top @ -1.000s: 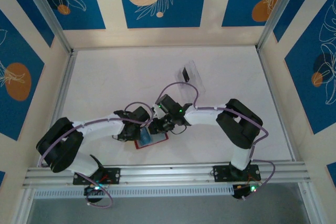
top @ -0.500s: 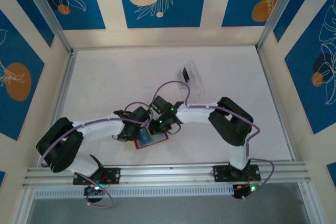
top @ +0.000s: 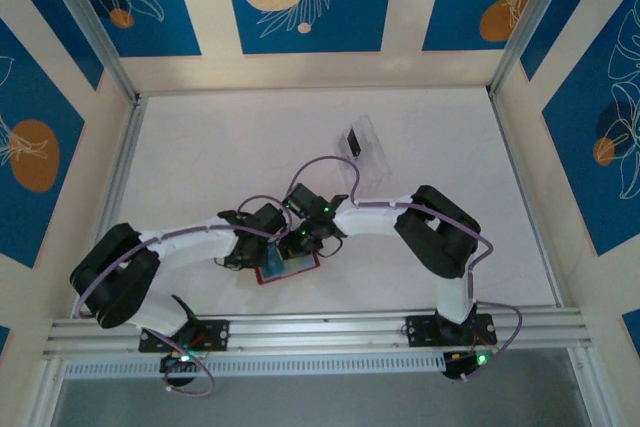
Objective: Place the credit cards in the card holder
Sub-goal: Insert the credit card into the card slot.
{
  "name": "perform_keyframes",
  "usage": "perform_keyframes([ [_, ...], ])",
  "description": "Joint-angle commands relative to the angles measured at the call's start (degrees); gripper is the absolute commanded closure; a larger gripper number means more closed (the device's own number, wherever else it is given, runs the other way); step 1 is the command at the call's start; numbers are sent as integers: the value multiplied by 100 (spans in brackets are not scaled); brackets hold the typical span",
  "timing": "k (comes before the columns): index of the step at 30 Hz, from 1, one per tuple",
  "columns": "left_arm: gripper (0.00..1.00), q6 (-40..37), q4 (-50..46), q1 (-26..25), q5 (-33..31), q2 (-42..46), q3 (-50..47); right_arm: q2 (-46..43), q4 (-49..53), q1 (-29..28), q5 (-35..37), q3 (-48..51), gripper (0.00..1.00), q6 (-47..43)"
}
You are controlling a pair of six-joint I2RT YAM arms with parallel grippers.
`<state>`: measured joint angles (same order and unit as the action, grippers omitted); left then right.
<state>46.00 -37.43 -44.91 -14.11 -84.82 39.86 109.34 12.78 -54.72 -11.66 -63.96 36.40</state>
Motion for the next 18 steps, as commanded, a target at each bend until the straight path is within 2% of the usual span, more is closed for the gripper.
perform_keyframes([
  [1, 95, 31, 1898, -58, 488, -768, -351, 190, -329, -118, -449, -76, 100, 205],
  [7, 95, 66, 1929, -92, 509, -798, -348, 360, -490, -154, -475, -11, 100, 342],
  [10, 95, 76, 1903, -89, 513, -761, -334, 115, -398, -52, -327, 72, 100, 243],
  [18, 94, -28, 1634, -135, 339, -589, -60, -517, 670, 504, 294, 17, 100, -414],
])
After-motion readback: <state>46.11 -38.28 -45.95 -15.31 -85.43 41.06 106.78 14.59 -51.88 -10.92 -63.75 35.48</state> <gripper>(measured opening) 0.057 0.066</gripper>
